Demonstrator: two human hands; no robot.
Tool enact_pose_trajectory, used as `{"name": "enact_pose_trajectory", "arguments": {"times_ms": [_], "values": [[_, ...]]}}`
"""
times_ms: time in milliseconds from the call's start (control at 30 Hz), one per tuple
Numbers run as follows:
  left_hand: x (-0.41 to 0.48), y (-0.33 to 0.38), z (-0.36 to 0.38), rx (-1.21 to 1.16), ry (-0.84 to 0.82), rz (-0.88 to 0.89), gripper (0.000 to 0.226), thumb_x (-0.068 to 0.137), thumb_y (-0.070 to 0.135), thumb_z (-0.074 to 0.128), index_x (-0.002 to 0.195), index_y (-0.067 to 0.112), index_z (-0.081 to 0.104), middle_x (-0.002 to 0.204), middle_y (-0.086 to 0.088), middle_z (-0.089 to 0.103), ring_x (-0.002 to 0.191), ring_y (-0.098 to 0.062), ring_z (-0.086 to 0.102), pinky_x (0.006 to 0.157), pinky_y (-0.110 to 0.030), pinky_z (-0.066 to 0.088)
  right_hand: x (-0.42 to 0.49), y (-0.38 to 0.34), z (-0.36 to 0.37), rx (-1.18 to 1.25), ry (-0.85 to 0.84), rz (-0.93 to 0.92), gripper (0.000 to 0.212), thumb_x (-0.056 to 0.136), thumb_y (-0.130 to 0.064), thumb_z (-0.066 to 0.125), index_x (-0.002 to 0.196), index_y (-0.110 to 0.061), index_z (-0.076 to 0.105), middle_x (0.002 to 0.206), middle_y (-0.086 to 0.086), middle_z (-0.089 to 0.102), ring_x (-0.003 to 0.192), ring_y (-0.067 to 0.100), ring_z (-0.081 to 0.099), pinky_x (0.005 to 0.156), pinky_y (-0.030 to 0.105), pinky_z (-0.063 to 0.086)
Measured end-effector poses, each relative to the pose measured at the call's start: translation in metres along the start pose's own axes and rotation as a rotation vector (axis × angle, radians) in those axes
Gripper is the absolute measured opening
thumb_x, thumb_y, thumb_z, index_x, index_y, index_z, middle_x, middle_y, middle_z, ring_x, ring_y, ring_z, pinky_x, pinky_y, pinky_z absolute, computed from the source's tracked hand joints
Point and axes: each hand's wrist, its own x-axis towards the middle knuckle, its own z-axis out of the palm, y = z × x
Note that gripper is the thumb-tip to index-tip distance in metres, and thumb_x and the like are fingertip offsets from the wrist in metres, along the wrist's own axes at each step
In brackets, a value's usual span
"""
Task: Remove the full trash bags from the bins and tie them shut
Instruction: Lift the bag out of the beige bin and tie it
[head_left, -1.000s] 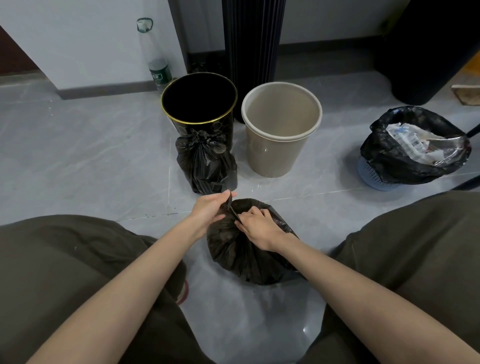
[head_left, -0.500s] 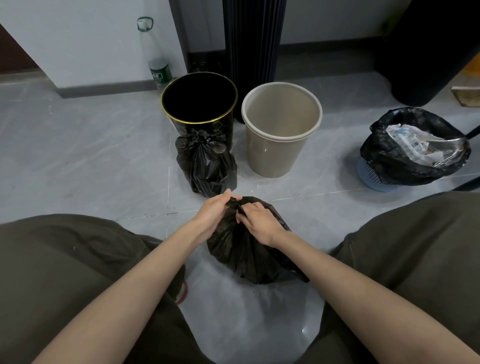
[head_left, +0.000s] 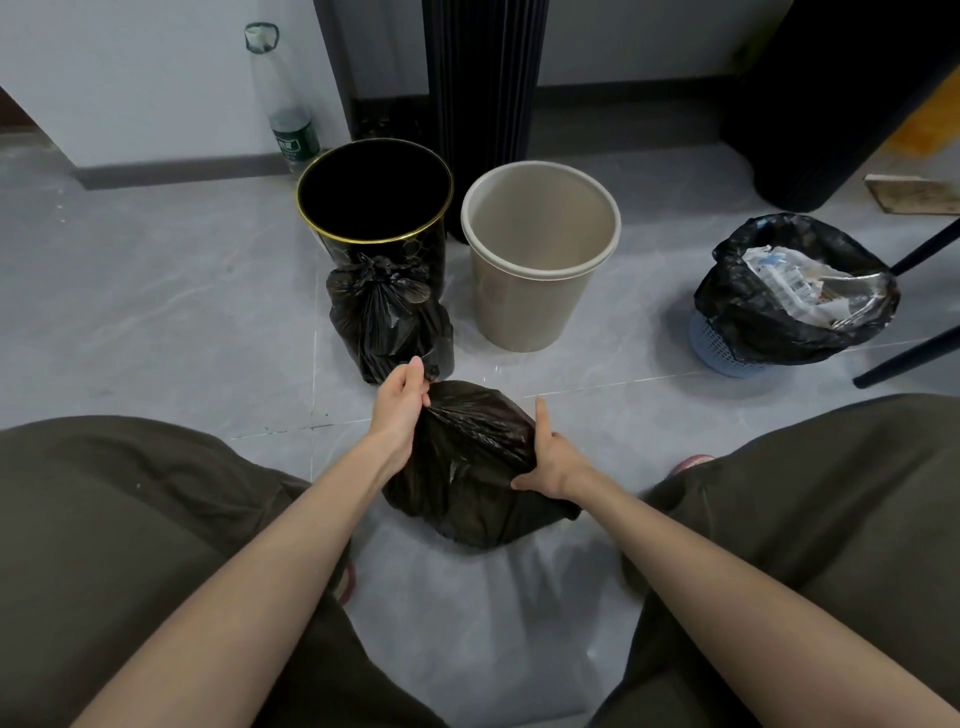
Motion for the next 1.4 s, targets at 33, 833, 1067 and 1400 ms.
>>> {"name": "enact_pose_trajectory", "arguments": {"times_ms": [33,833,1067,1400], "values": [[0.001,0.001,0.001,0.019,0.013,0.018,0.04,0.1,0.032,0.039,0.063,0.017,0.035,0.06,0.003,0.03,0.061,-0.01,0.031,0.074,-0.022,0.035,-0.001,0.003,-0.002,-0.033,-0.002,0.025,0.107,0.084,-0.022,0.067,0.149,-0.015,-0.017,0.139,0.021,0.042,0.124,0.037,0.048,0.102,0.04,0.041],[-0.013,-0.01,0.023,1.309,-0.533,0.208,0.091,0.061,0.055,0.065,0.14,0.054,0.021,0.111,-0.003,0.029,0.114,-0.024,0.028,0.093,-0.032,0.022,-0.005,-0.024,-0.048,0.316,0.177,-0.25,0.015,0.083,0.002,0.054,0.081,-0.009,0.064,0.079,0.008,0.062,0.078,0.026,0.063,0.071,0.035,0.058],[-0.017,-0.023,0.032,1.339,-0.385,0.32,0.033,0.066,0.048,0.068,0.096,0.034,0.064,0.097,-0.001,0.027,0.107,-0.026,0.031,0.084,-0.034,0.022,-0.01,-0.03,-0.055,0.669,0.034,-0.116,0.021,0.081,0.004,0.063,0.072,-0.014,0.056,0.066,0.001,0.052,0.059,0.009,0.055,0.048,0.015,0.051],[-0.015,-0.032,0.037,1.308,-0.369,0.235,0.03,0.098,0.036,0.038,0.099,0.024,0.066,0.1,-0.002,0.026,0.113,-0.028,0.03,0.094,-0.038,0.021,-0.009,-0.019,-0.071,1.205,0.03,0.043,0.02,0.088,0.015,0.045,0.085,-0.005,0.05,0.084,0.014,0.052,0.073,0.025,0.06,0.053,0.025,0.059]]}}
